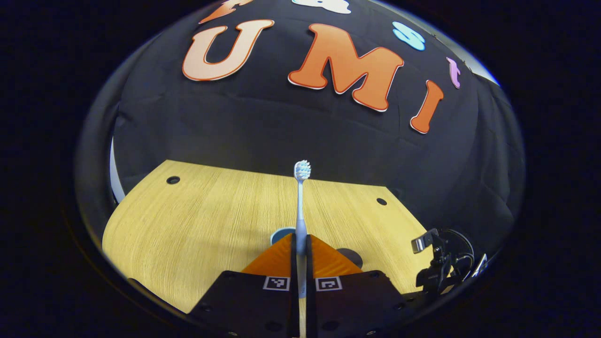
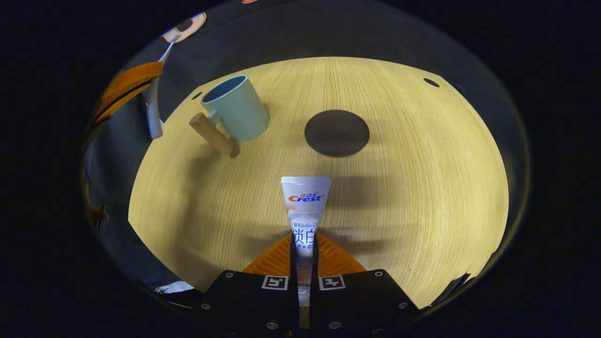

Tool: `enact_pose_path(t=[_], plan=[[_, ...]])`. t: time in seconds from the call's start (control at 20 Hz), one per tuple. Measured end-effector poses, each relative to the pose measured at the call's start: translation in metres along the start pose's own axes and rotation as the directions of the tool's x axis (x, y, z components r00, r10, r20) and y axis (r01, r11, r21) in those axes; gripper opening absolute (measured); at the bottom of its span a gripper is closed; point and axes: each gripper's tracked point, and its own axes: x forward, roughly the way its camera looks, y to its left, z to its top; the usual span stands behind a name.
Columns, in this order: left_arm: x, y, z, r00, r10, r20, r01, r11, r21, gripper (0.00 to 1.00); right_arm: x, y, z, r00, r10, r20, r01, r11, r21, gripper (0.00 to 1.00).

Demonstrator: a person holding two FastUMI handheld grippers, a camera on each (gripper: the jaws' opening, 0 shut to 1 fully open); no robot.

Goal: Put the toothbrush and toothpaste on the desktop into the cup, then pick up the cup and place it on the coaster on the desktop.

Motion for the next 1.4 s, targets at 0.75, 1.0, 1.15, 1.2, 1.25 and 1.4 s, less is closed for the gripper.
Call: enact_pose_path(t=[0.75,1.0,1.15,1.2,1.25,1.4], plan=[[0.080,0.011,0.024,0.985,-0.074,0.155,0.068,0.997,0.043,0.05,-0.031,-0.009,0.051,0.969,-0.156,0.190,0.141,0.986,0.090,0.09],[0.089,0.005,-0.011,0.994,-0.081,0.076,0.077,0.996,0.050,0.05,-0.029,-0.016,0.051,0.964,-0.183,0.190,0.162,0.979,0.122,0.09],[0.094,0.005,-0.020,0.997,-0.072,0.043,0.069,0.996,0.061,0.05,-0.032,-0.017,0.052,0.964,-0.184,0.189,0.162,0.979,0.127,0.09],[0.096,0.004,-0.024,0.997,-0.078,0.022,0.077,0.995,0.065,0.05,-0.033,-0.017,0.052,0.964,-0.185,0.190,0.163,0.979,0.125,0.09],[0.099,0.007,-0.031,0.998,-0.059,-0.003,0.059,0.995,0.077,0.09,-0.033,-0.017,0.053,0.964,-0.185,0.193,0.163,0.979,0.123,0.09],[0.094,0.011,-0.040,0.998,-0.050,-0.042,0.053,0.996,0.071,0.63,-0.036,-0.017,0.055,0.964,-0.183,0.195,0.162,0.979,0.121,0.09]])
